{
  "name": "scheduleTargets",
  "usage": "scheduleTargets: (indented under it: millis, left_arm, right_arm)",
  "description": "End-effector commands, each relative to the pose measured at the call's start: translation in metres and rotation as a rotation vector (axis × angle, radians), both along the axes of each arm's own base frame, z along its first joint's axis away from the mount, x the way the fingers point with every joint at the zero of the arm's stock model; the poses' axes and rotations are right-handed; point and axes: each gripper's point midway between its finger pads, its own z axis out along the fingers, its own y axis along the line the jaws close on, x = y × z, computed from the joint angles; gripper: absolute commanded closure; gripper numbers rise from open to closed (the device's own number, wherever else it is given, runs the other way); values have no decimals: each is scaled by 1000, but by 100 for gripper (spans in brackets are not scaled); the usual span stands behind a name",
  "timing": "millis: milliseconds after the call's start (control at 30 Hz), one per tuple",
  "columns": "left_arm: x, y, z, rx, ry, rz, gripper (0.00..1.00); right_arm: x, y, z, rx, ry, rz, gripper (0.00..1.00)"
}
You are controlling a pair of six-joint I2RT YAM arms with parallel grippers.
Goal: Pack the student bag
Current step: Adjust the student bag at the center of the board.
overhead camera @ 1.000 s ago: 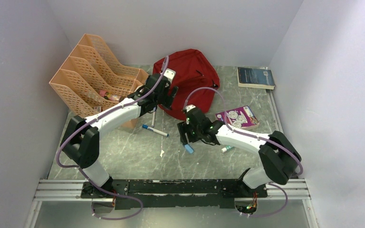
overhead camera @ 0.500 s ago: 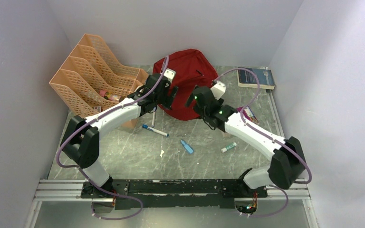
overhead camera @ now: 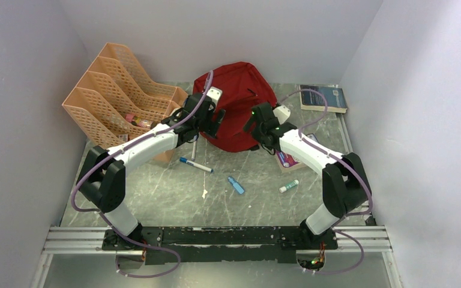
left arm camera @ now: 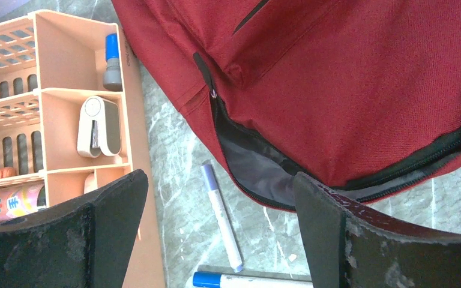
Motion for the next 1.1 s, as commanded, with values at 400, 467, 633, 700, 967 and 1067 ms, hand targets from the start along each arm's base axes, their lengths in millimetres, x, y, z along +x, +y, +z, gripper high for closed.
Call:
scheduleTargets:
  millis: [400,467,633,700,967,1067]
  left_arm:
    - [-2,-46,1,-118,36,-186,5]
    - [-6,-61,1,-108,24,-270,5]
    - [-23,-104,-2,-77,-53,-458,3]
    - [-29,-119,-6,-62,-85,-544,3]
    - [-38,-141,-41,-5,-45,-724,4]
    - [-33,-143,-50,14,-38,-720,5]
  right_arm:
    - [-56,-15,-79,36,8,139,49]
    - [-54,-12,-80,46,-10,167,54]
    - [-52,-12,-79,85,-24,196,69]
    - [-52,-13,-78,111,-29,209,75]
    - [-53,-28,-77,153,-33,226,82]
    - [-53,-28,-77,165,-37,235,84]
